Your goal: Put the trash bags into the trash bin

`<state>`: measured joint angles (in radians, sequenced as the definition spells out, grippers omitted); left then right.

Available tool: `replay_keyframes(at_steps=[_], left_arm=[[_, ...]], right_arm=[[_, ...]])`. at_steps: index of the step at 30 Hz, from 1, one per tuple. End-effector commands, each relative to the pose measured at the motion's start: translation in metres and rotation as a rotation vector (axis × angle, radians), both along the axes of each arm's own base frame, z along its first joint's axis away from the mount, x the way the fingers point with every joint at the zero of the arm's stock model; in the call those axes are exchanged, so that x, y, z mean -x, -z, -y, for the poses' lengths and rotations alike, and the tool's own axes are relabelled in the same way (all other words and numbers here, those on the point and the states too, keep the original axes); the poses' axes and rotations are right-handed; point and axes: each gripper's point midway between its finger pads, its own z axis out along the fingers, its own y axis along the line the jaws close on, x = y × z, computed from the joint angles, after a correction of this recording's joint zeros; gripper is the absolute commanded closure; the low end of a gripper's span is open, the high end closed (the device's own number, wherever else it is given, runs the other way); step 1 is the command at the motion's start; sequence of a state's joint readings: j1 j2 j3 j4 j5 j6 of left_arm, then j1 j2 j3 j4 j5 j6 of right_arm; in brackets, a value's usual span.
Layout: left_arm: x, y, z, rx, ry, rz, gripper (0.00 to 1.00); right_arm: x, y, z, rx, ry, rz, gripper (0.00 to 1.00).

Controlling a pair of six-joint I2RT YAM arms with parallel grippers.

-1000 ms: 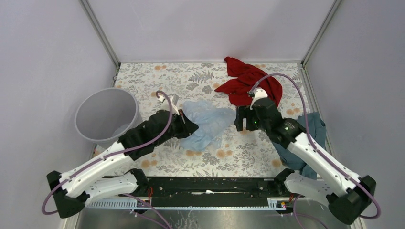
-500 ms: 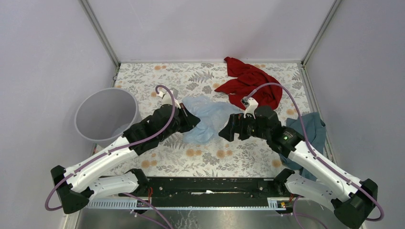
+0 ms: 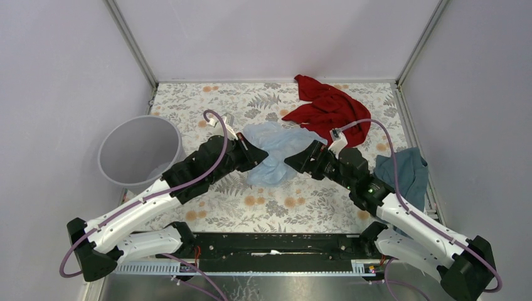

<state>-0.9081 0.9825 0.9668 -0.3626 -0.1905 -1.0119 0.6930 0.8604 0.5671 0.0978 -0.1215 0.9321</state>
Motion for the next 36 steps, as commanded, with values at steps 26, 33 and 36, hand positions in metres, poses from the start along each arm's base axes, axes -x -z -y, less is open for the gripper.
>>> replay_keyframes(at_steps=[26,33,36], left_arm=[[-0.062,0.005,-0.080,-0.326,-0.075,-0.011,0.88],[-0.019,0.009,-0.050,-0.267,0.205,0.000,0.09],[0.013,0.011,-0.035,-0.259,0.291,0.019,0.01]], right_arm=[[0.034,0.061,0.042,0.402,-0.177,0.108,1.00],[0.019,0.018,0.034,0.264,-0.052,0.066,1.00],[0.014,0.012,0.031,0.245,-0.024,0.041,1.00]])
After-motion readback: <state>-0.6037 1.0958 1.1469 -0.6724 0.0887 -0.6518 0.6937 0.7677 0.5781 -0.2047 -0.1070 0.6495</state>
